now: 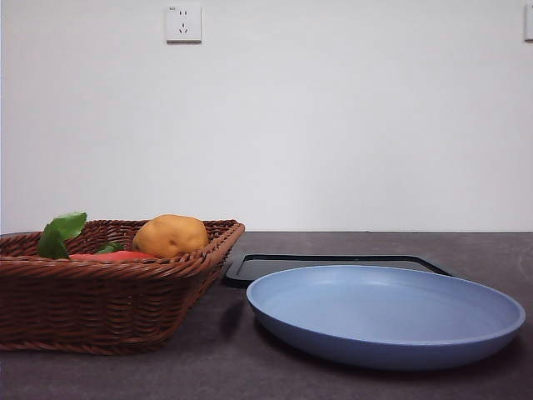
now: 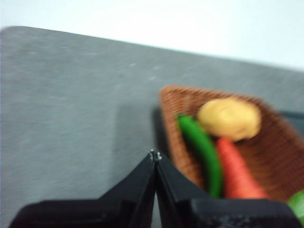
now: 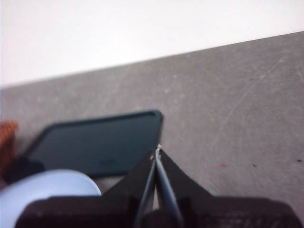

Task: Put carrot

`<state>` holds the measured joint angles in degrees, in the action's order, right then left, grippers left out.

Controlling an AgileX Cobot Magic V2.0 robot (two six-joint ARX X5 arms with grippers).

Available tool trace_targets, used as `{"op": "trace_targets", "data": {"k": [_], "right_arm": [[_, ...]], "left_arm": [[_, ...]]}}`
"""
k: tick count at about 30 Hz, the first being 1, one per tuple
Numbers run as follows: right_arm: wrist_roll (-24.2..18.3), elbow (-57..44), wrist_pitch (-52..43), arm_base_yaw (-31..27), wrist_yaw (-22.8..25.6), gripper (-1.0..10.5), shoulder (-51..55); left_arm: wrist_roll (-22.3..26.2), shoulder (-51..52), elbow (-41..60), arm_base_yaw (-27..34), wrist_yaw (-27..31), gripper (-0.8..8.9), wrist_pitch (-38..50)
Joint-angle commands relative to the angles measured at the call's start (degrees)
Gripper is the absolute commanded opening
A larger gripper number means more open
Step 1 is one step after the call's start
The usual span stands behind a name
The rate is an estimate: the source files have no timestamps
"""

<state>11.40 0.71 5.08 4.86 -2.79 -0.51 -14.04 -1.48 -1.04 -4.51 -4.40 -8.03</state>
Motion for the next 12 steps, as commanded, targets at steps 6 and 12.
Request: {"op": "trace_targets", "data": {"k": [6, 12], "right_arm": [[10.49, -0.2, -4.68, 0.02, 0.11, 0.1, 0.13], [15.78, -0.09, -4.68, 0.04, -0.28, 0.1, 0.13]], "left_arm": [[-7.04, 0.15, 0.31, 0.04, -3.43, 0.08, 2.47], [-7.45, -0.07, -0.94, 0.04, -4.46, 0.07, 1.92]]}}
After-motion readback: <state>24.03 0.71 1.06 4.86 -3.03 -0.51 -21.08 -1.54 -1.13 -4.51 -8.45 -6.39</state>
